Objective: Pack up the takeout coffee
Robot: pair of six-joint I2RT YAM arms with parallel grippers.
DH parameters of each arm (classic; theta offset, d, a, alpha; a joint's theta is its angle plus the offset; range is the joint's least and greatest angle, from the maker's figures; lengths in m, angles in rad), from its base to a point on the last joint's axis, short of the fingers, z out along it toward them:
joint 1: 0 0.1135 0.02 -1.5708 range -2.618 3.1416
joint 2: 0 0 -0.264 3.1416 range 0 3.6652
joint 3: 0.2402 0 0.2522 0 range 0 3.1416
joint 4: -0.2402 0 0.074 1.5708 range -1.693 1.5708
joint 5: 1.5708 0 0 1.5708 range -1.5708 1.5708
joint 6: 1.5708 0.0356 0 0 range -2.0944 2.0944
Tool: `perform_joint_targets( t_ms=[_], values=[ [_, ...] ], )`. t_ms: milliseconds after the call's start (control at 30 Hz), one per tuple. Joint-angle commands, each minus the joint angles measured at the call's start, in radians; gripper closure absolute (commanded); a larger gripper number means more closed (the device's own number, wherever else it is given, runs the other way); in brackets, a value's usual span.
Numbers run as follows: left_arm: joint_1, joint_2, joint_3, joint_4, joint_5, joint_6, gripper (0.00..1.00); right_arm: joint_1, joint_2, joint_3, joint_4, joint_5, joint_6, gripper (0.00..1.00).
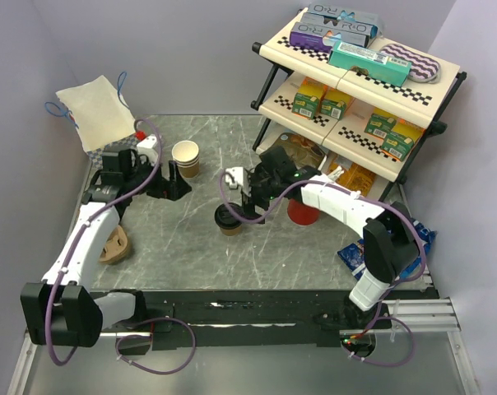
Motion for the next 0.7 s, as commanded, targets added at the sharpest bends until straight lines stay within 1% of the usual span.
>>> perform_joint_targets(
  t_ms=[0, 133, 200, 367, 467, 500, 667],
  values=[
    [0.054, -0.063, 0.031, -0.086, -0.051, -0.011, 0.01, 0.055, 0.001, -0.014, -0.006, 0.046, -0.186, 0.00],
    [0.076, -0.091, 0.048, -0.087, -0.026, -0.054, 0.01, 0.092, 0.033, -0.008, 0.007, 0.067, -0.194, 0.00],
    [0.112, -0.095, 0.058, -0.098, -0.022, -0.058, 0.01, 0.104, 0.052, -0.003, 0.024, 0.083, -0.174, 0.00],
    [0.137, -0.106, 0.071, -0.112, -0.022, -0.048, 0.01, 0.127, 0.099, 0.016, 0.055, 0.112, -0.157, 0.00],
    [0.152, -0.109, 0.078, -0.121, -0.025, -0.051, 0.01, 0.146, 0.129, 0.023, 0.104, 0.159, -0.140, 0.00],
    [0.158, -0.112, 0.080, -0.125, -0.022, -0.051, 0.01, 0.150, 0.142, 0.021, 0.122, 0.197, -0.134, 0.00],
    [0.171, -0.123, 0.086, -0.148, -0.020, -0.054, 0.01, 0.157, 0.191, 0.044, 0.243, 0.312, -0.047, 0.01]
  ],
)
